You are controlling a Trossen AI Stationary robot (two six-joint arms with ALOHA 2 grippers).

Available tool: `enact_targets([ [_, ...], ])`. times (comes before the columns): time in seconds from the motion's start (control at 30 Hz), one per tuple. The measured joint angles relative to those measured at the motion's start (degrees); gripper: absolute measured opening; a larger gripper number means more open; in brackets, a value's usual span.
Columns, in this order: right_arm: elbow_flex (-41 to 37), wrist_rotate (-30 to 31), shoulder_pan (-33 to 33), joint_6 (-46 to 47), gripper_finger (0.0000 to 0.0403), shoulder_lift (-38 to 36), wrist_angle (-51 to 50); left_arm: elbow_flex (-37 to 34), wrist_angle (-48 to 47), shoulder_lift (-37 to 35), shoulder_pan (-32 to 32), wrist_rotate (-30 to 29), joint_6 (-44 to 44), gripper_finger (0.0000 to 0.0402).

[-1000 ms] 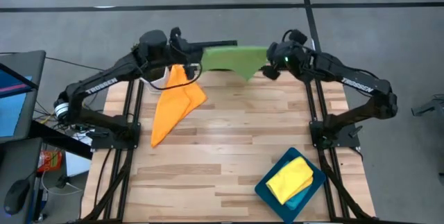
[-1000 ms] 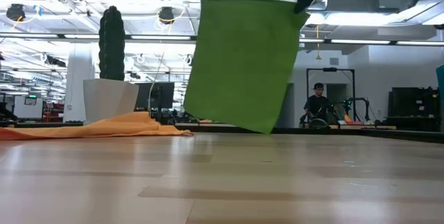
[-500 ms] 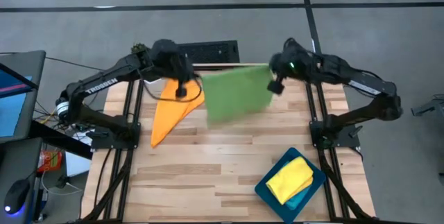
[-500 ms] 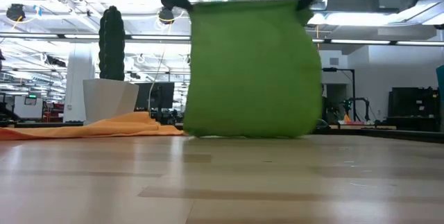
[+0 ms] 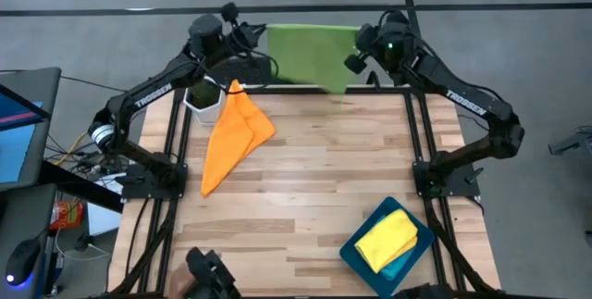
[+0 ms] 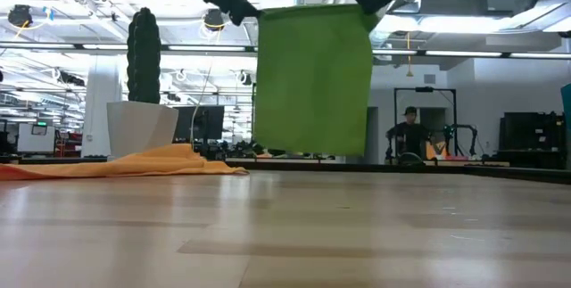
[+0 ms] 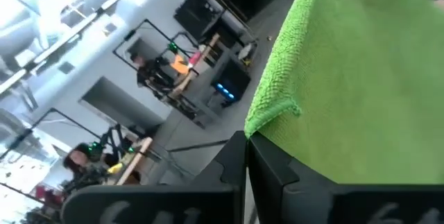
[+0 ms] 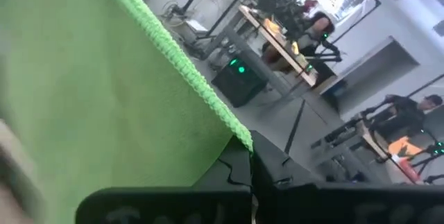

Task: Fold microfiber towels
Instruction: Fold the green microfiber towel

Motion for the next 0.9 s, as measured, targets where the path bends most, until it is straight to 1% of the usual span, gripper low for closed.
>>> enact_targets([
  [0.1, 0.02, 0.19, 2.28, 2.01, 0.001, -0.91, -5.53, 0.85, -8.29, -0.98, -1.36, -0.25, -1.95, 0.0],
  [0.2, -0.05, -0.66, 4.82, 8.99, 0.001, -1.04, -15.45, 0.58, -21.96, -1.36, -3.23, 2.18, -7.52, 0.0],
  [0.27, -1.06, -4.06, 6.86, 15.53, 0.001, -1.09, -21.58, -1.86, -29.89, -1.21, -4.47, 5.25, -9.58, 0.0],
  [0.3, -1.9, -6.35, 8.06, 18.49, 0.001, -1.09, -24.21, -3.75, -32.43, -1.11, -5.24, 6.68, -10.05, 0.0],
  [0.37, -4.44, -9.71, 10.87, 23.5, 0.001, -1.09, -27.49, -8.59, -33.55, -1.08, -7.06, 8.17, -11.5, 0.0],
  [0.43, -7.39, -12.16, 14.52, 27.99, 0.001, -1.09, -29.68, -13.22, -33.37, -1.1, -9.25, 8.19, -13.37, 0.0],
  [0.53, -10.87, -14.16, 20.87, 34.34, 0.001, -1.06, -33.33, -19.18, -32.81, -1.15, -13.37, 7.79, -17.16, 0.0],
  [0.6, -12.28, -14.24, 25.51, 38.25, 0.0009, -1.06, -35.57, -22.31, -32.63, -1.21, -16.57, 9.82, -19.93, 0.0],
  [0.73, -13.62, -14.23, 33.42, 46.54, 0.0009, -1.04, -39.59, -25.94, -32.38, -1.27, -23.68, 12.93, -25.05, 0.0],
  [0.83, -13.73, -14.35, 37.94, 51.1, 0.0009, -1.04, -40.81, -27.16, -31.98, -1.27, -29.02, 12.9, -29.31, 0.0],
  [0.9, -13.73, -15.49, 40.25, 53.72, 0.0009, -1.04, -40.77, -27.28, -32.04, -1.27, -32.08, 12.55, -32.18, 0.0],
])
